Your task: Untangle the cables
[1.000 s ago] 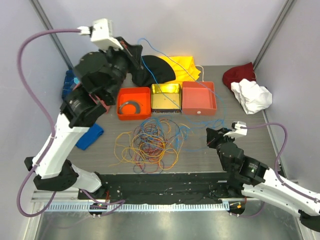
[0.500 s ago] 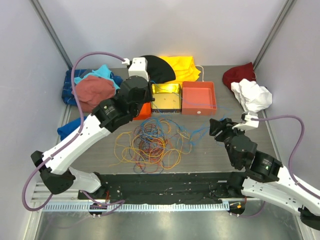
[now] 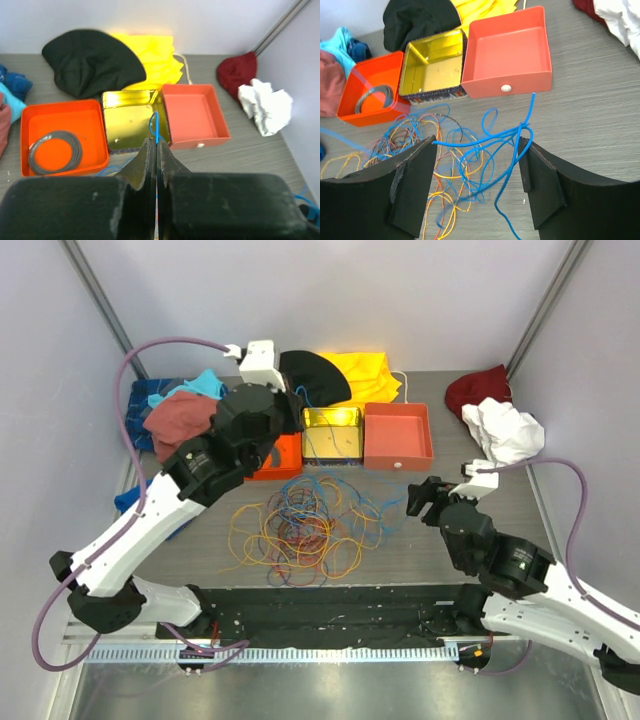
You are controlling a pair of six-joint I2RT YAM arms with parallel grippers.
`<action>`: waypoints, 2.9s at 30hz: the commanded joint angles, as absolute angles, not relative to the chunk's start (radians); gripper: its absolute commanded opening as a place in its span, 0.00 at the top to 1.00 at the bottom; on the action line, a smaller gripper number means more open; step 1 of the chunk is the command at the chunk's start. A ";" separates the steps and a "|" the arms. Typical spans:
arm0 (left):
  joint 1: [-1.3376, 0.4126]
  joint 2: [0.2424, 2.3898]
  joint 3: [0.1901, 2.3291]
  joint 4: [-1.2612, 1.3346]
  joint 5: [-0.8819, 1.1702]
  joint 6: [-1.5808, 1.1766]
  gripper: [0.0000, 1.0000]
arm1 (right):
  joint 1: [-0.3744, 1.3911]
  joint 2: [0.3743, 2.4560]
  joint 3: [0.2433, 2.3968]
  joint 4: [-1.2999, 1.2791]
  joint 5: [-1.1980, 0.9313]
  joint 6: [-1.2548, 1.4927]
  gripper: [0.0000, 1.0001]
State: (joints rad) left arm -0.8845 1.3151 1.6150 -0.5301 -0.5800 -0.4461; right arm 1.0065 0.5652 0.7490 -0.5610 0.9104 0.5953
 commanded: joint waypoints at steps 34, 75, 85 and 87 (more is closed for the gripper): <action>-0.890 1.456 2.258 -0.437 -0.426 -0.256 1.00 | 1.005 0.901 0.856 -0.312 0.746 0.471 0.22; -0.769 1.878 2.494 -0.215 -0.520 -0.118 1.00 | 1.005 0.505 0.718 -0.443 0.746 0.523 0.25; -0.703 1.948 2.477 -0.199 -0.522 -0.162 1.00 | 1.006 0.471 0.695 -0.446 0.756 0.523 0.25; -0.683 1.960 2.467 -0.210 -0.512 -0.181 1.00 | 1.006 0.474 0.690 -0.448 0.756 0.522 0.25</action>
State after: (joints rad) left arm -0.7181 1.9411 2.4550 -0.2611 -0.5278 -0.1368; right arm 1.0058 0.4801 0.6971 -0.4507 0.7319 0.5217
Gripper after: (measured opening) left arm 0.012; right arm 0.746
